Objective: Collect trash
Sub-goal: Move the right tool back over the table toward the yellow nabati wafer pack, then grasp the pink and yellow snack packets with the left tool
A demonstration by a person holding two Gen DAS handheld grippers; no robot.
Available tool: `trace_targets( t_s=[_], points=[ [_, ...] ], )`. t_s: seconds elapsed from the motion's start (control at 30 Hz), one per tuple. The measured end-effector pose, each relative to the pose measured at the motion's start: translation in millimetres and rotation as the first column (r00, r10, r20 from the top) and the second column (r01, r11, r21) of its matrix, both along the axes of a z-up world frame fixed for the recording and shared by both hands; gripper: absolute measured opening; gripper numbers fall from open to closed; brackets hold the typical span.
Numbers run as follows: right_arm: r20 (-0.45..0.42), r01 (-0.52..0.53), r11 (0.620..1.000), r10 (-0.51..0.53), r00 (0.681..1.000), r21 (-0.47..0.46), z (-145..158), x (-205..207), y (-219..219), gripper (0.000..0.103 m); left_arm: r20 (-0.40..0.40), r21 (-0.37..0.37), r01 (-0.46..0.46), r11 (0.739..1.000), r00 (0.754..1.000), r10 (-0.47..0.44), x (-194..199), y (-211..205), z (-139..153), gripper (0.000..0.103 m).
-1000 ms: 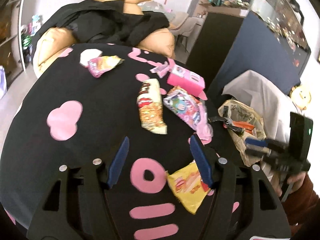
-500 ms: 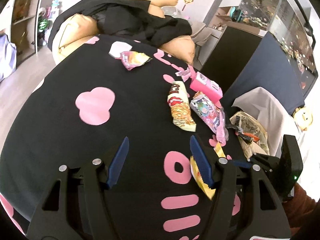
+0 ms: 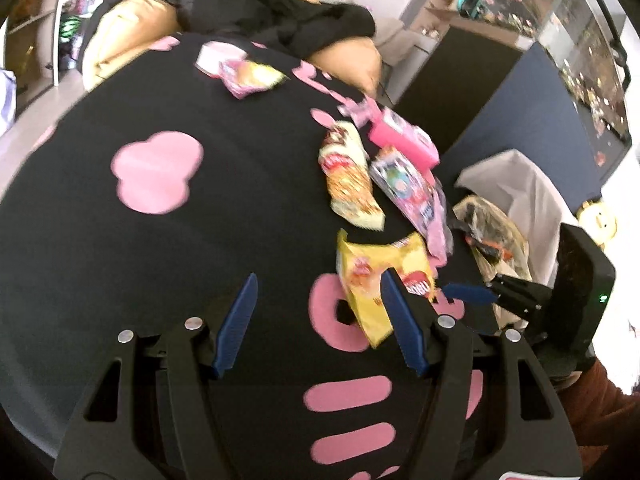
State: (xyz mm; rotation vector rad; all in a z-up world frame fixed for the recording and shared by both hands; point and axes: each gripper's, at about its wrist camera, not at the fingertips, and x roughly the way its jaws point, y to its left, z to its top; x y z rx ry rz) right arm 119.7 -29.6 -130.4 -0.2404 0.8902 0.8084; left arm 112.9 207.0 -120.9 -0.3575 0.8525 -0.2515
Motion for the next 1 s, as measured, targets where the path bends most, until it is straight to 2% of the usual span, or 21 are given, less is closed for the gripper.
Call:
trace_targets(
  t_s=[0.1,0.2,0.33,0.4,0.43,0.5,0.6,0.67,0.7,0.77,0.83,0.9,1.0],
  points=[
    [0.031,0.026,1.0,-0.026,0.999,0.003,6,-7,-16,0.051,0.007,0.021,0.019,1.0,1.0,-0.019,6,-8,0,0.061],
    [0.038,0.083,0.996,-0.084,0.996,0.007,11,-2,-30,0.051,0.068,0.04,0.007,0.999,0.998,-0.01,24,-2,10,0.061],
    [0.073,0.15,0.988,-0.152,0.986,0.032,22,13,-40,0.051,0.193,0.124,-0.096,0.988,0.979,0.071,66,16,29,0.061],
    [0.119,0.184,0.982,-0.187,0.975,0.037,29,22,-41,0.051,0.208,0.16,-0.149,0.976,0.971,0.114,100,27,32,0.061],
    [0.154,0.22,0.975,-0.223,0.963,0.036,33,30,-42,0.051,0.202,0.17,-0.172,0.97,0.97,0.136,116,31,31,0.061],
    [0.163,0.264,0.963,-0.269,0.949,0.052,39,46,-46,0.051,0.158,0.16,-0.208,0.965,0.97,0.183,152,42,23,0.061],
    [0.102,0.299,0.948,-0.31,0.945,0.106,42,74,-58,0.051,0.082,0.14,-0.273,0.952,0.961,0.264,195,54,6,0.061],
    [0.075,0.337,0.935,-0.346,0.935,0.107,40,92,-65,0.051,0.028,0.146,-0.298,0.943,0.954,0.297,217,61,-4,0.059],
    [0.072,0.348,0.932,-0.356,0.932,0.099,38,95,-66,0.051,0.006,0.117,-0.308,0.944,0.951,0.31,226,65,-9,0.059],
    [0.067,0.362,0.929,-0.367,0.928,0.075,35,106,-67,0.051,0.02,0.096,-0.319,0.943,0.948,0.319,233,67,-7,0.058],
    [0.053,0.368,0.928,-0.371,0.927,0.059,30,114,-66,0.051,0.01,0.093,-0.29,0.952,0.957,0.291,243,65,-9,0.048],
    [0.027,0.379,0.924,-0.38,0.924,0.049,24,119,-66,0.051,-0.012,0.114,-0.285,0.952,0.957,0.288,250,63,-13,0.02],
    [0.004,0.398,0.916,-0.398,0.917,0.048,19,124,-66,0.051,0.006,0.097,-0.276,0.956,0.961,0.276,239,63,-7,0.008]
  ],
)
